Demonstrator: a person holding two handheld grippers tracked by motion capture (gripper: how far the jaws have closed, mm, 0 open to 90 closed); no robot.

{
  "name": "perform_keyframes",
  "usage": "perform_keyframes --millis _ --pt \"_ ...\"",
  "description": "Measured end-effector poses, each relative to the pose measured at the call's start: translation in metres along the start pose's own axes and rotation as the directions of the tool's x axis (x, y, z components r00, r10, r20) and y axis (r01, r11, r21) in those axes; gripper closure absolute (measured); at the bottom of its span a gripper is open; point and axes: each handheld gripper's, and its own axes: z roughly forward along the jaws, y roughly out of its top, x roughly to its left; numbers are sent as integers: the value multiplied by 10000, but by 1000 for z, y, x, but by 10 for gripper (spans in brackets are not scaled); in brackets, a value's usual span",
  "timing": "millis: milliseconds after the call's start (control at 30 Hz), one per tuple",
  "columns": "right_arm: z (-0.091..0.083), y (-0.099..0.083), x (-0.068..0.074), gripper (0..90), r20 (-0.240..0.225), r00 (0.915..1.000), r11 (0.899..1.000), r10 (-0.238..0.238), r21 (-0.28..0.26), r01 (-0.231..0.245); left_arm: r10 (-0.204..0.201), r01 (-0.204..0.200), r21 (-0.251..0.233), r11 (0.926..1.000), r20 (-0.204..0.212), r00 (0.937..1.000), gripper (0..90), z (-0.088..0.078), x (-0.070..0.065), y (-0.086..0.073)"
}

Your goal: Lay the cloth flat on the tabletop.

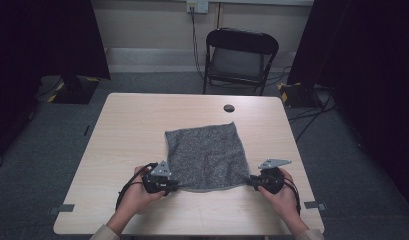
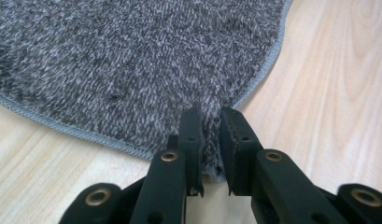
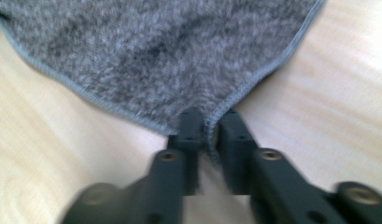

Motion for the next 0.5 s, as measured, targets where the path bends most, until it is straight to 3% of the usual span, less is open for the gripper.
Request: perform_keyframes --millis 67,200,333,433,500 --pt "-4 -2 3 879 -300 9991 9994 303 153 -298 82 -82 68 9999 81 9999 804 -4 0 -4" --pt "-11 -11 12 879 -690 9966 9979 442 503 -408 41 -44 94 9999 316 9995 803 -11 1 -13" --pt "-17 -22 24 779 -1052 9918 9954 722 700 -650 140 -150 360 9992 292 9995 803 -20 -2 -19" --pt "-21 -25 28 756 -1338 9870 9935 893 818 -789 -11 5 223 9998 259 9997 706 -25 -5 -22" --pt "-29 -23 31 633 -1229 9896 9967 741 414 -695 -228 223 -345 9992 -129 9997 551 -34 -5 -24"
